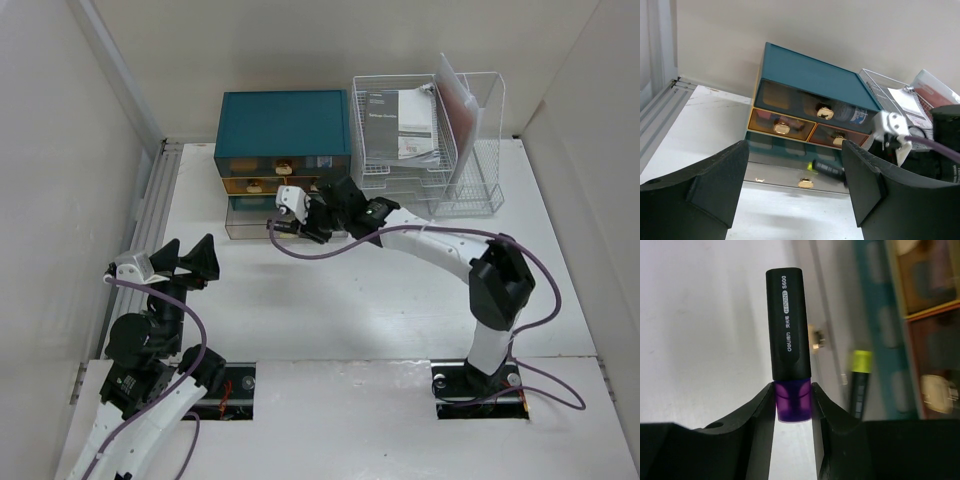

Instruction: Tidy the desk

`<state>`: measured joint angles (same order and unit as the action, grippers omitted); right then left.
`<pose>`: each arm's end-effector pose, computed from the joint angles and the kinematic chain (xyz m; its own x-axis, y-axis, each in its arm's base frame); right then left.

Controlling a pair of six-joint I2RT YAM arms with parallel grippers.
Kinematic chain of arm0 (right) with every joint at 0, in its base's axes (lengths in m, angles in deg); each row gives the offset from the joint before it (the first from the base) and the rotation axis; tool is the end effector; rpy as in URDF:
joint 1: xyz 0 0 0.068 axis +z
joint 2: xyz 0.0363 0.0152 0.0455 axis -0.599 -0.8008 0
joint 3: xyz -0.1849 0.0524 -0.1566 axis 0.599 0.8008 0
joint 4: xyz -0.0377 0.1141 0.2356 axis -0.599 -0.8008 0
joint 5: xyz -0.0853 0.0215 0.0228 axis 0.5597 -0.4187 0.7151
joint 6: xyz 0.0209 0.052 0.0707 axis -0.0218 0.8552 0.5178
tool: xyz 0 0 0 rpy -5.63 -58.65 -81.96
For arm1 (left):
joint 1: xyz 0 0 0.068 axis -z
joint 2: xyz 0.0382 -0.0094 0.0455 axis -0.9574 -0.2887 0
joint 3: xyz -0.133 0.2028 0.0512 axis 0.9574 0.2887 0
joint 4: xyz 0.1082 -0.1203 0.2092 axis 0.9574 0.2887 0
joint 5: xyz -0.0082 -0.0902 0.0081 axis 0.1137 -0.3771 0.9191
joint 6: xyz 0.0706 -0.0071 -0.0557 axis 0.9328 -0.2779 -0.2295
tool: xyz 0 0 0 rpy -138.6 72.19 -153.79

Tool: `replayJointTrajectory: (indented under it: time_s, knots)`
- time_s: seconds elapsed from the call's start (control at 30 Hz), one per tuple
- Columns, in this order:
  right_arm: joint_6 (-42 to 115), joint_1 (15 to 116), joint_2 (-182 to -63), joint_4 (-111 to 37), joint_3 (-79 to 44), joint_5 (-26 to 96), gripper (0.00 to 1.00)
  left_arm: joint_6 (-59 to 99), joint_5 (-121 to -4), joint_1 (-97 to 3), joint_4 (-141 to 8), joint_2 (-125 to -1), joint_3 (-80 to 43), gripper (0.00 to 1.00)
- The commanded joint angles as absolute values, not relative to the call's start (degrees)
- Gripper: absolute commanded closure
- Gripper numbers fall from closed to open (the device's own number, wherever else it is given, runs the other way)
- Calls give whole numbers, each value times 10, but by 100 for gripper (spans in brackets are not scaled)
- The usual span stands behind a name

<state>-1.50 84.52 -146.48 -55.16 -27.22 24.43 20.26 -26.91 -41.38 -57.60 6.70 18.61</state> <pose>0.2874 0.3527 0.2195 0.0906 -0.6373 -0.7652 -0.9576 0.1553 -0.2427 0.1080 -0.0232 0.3674 0.2990 -0.3839 -0.8737 0.1658 0.9225 -0.3486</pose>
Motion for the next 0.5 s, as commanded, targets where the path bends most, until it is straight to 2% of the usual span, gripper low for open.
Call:
replayJointTrajectory:
  time_s: [0.0,0.13,0.27,0.33,0.43,0.47]
  knots:
    - [-13,849,-1446,-487,-262,349,100,211,-266,-410,-602,75,187,28]
    - [-6,849,-1468,-474,-262,454,100,211,-266,-410,-602,75,187,28]
    - [-1,843,-1490,-468,-274,503,100,211,-266,-410,-602,75,187,28]
    - [-1,838,-1495,-468,-279,523,96,211,-266,-410,-602,75,187,28]
    - [4,838,-1500,-468,-279,536,69,211,-266,-410,-602,75,187,28]
    - [4,833,-1500,-468,-279,536,56,211,-266,-410,-602,75,187,28]
